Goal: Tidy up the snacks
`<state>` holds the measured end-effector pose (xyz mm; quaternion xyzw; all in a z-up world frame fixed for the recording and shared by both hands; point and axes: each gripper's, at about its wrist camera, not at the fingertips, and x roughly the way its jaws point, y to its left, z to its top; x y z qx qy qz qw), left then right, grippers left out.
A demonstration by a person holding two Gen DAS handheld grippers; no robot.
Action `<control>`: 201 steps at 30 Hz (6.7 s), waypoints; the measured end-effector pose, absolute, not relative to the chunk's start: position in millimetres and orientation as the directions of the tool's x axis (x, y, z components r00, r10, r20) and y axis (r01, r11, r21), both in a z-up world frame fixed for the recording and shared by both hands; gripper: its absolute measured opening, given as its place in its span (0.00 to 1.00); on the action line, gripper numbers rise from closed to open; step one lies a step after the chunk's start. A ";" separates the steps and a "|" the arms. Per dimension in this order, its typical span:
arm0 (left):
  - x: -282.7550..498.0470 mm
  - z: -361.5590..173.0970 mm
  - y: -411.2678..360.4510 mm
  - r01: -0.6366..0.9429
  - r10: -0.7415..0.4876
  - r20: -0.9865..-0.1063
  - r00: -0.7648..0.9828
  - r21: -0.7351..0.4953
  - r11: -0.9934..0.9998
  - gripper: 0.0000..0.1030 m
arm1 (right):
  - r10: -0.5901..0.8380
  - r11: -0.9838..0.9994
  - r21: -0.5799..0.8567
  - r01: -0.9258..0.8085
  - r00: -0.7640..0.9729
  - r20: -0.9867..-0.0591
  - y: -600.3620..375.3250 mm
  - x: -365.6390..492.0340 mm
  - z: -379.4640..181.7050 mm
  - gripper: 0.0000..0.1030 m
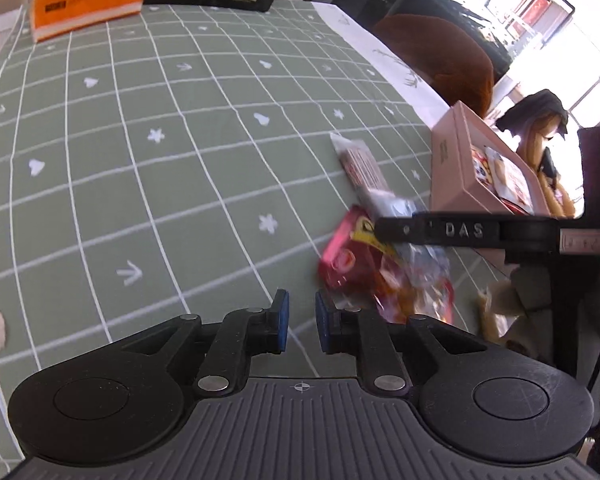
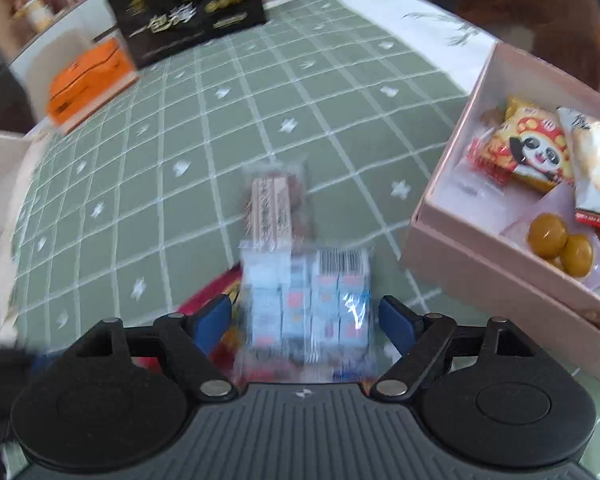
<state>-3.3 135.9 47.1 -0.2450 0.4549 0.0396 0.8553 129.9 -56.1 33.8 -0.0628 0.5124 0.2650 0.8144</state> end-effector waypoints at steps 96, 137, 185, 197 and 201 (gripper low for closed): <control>4.4 40.8 -2.4 -0.031 -0.094 -0.853 0.513 -0.127 0.991 0.34 | 0.269 0.871 0.034 -0.491 0.419 -0.867 -195.5 15.4 31.7 0.76; 59.5 129.4 -20.6 0.063 -0.266 -0.641 0.720 -0.321 0.945 0.32 | 0.308 0.893 0.076 -0.443 0.480 -0.822 -239.1 19.0 87.6 0.56; -28.5 54.0 116.7 -0.383 -0.042 -0.829 0.558 -0.301 0.873 0.32 | 0.317 0.809 0.054 -0.586 0.356 -0.879 31.4 165.3 56.3 0.58; -32.5 48.9 123.2 -0.410 -0.069 -0.824 0.562 -0.350 0.842 0.32 | 0.321 0.846 0.128 -0.518 0.301 -0.898 -2.5 141.8 43.7 0.38; -30.3 48.1 118.8 -0.418 -0.061 -0.829 0.557 -0.343 0.841 0.32 | 0.330 0.816 0.108 -0.568 0.304 -0.894 -18.1 111.1 44.7 0.37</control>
